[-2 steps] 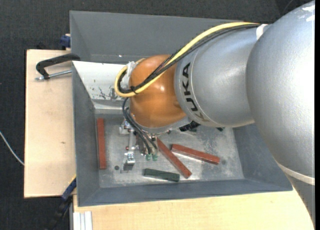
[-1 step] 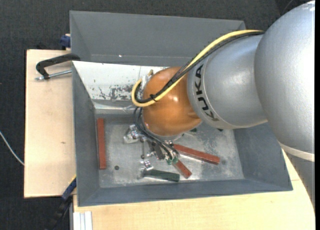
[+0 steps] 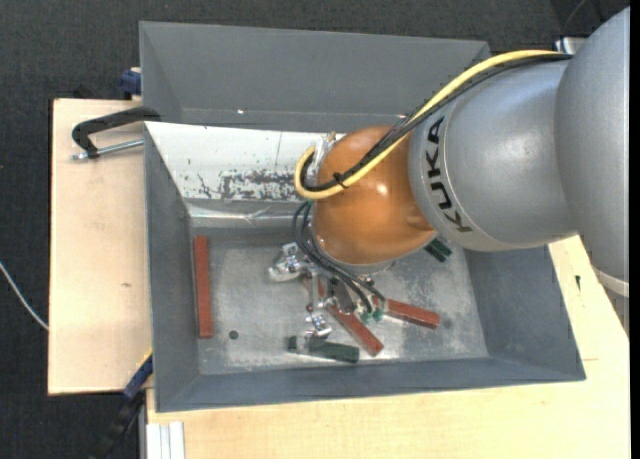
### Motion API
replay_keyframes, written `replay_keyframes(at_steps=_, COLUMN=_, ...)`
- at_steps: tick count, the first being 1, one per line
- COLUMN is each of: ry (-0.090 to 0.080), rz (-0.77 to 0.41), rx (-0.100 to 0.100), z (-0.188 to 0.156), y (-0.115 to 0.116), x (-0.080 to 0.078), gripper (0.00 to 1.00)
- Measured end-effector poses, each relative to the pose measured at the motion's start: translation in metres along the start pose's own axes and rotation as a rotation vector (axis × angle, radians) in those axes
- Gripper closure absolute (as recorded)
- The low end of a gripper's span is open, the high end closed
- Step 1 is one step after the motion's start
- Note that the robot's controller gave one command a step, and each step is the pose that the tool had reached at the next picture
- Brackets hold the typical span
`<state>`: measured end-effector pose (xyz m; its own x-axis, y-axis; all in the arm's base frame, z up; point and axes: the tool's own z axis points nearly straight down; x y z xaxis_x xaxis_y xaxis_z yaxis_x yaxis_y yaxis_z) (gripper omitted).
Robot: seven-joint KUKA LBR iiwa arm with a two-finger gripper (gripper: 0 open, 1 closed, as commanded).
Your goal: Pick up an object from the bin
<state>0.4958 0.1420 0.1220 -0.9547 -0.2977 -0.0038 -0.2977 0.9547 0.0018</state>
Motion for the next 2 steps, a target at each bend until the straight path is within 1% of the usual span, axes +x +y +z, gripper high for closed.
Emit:
replay_keyframes(at_steps=1, ry=0.003, rz=0.051, rx=0.001, z=0.008, y=-0.023, x=0.01, gripper=0.0)
replay_keyframes(at_steps=2, ry=-0.009, rz=-0.034, rx=-0.008, z=0.032, y=-0.085, x=0.025, gripper=0.0)
